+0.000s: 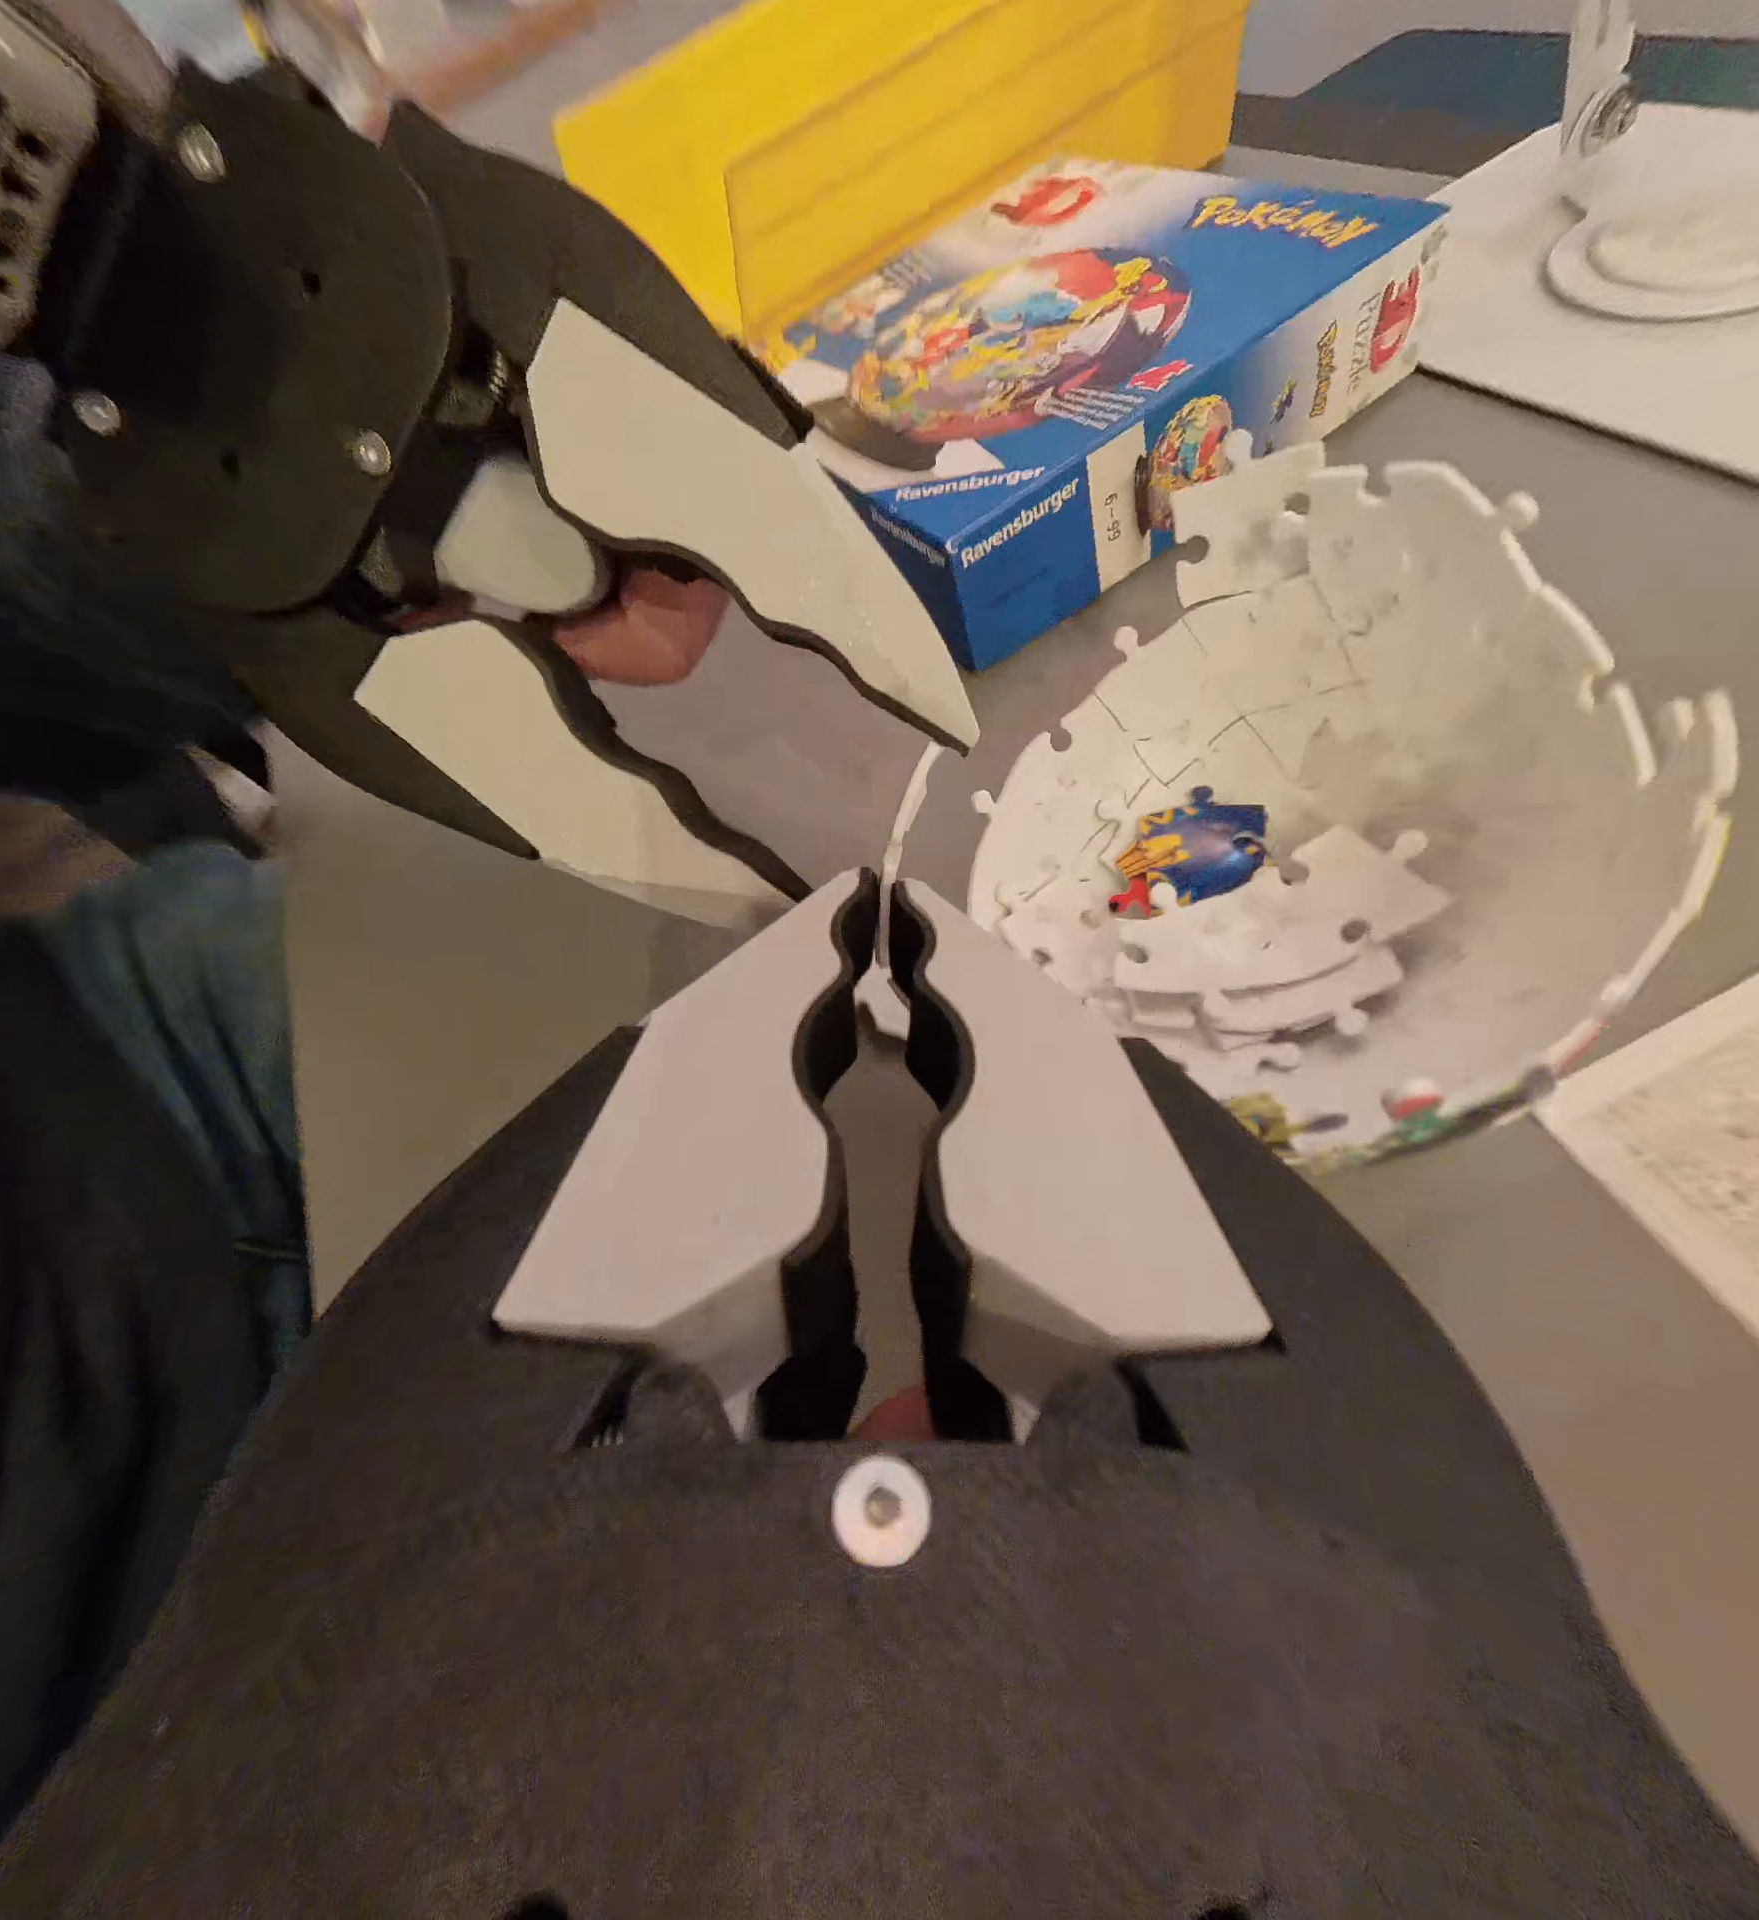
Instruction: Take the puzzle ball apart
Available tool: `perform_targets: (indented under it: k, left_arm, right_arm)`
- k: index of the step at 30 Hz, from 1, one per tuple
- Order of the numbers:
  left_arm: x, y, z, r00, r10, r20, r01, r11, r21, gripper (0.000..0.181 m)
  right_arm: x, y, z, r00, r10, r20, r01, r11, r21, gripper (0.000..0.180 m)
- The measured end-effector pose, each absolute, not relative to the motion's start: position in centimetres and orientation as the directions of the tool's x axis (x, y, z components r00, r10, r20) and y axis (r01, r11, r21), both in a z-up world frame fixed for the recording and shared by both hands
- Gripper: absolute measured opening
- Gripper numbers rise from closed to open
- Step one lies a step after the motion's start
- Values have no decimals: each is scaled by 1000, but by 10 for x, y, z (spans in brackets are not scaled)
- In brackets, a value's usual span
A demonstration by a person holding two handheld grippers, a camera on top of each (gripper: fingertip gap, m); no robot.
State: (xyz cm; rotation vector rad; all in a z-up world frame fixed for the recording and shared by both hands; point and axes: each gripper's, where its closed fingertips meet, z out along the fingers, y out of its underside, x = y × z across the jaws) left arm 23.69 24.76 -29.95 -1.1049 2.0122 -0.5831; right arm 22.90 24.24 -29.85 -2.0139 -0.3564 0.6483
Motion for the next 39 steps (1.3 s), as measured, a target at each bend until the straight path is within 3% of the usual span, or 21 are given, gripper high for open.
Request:
perform_targets:
  k: [5, 7, 11, 16, 17, 20, 23, 25, 28, 33, 37, 39]
  left_arm:
    - [238, 258, -303, -298, -891, -344, -534, 454, -713, 51]
    - [237, 262, -314, -310, -862, -401, -555, 507, -659, 51]
    - [239, 269, -328, -333, -795, -508, -577, 597, -557, 45]
    - [242, 270, -330, -326, -850, -413, -579, 525, -623, 39]
    - [242, 266, -328, -334, -853, -401, -569, 521, -636, 38]
    - [243, 257, -328, -366, -836, -408, -547, 548, -632, 34]
    - [245, 251, -329, -369, -838, -402, -540, 545, -641, 30]
    - [246, 252, -331, -359, -838, -411, -541, 546, -640, 21]
    - [250, 250, -331, -352, -852, -388, -538, 523, -661, 5]
    - [253, 246, -332, -368, -864, -343, -544, 499, -675, 3]
    - [254, 240, -330, -390, -874, -290, -549, 474, -689, 2]
    - [254, 240, -328, -399, -864, -308, -546, 494, -677, 1]
  right_arm:
    - [243, 237, -272, 736, 483, -474, -244, -464, -852, 0]
    - [253, 233, -258, 738, 487, -468, -266, -427, -864, 0]
    - [318, 219, -221, 889, 346, -301, -199, -301, -933, 0]
    - [462, 175, -214, 985, -158, 63, 3, -353, -936, 0]
    - [479, 166, -220, 977, -199, 80, -4, -389, -921, 0]
    - [506, 152, -246, 970, -239, 52, -76, -495, -866, 29]
    - [514, 146, -252, 959, -264, 102, -55, -527, -848, 31]
    - [494, 152, -239, 970, -205, 131, 13, -492, -871, 24]
    - [415, 171, -228, 988, 84, 130, 154, -442, -884, 18]
    - [290, 197, -250, 832, 490, 259, 464, -359, -810, 18]
    - [256, 222, -293, 715, 619, 326, 628, -362, -689, 21]
    - [257, 232, -309, 703, 629, 333, 659, -401, -636, 4]
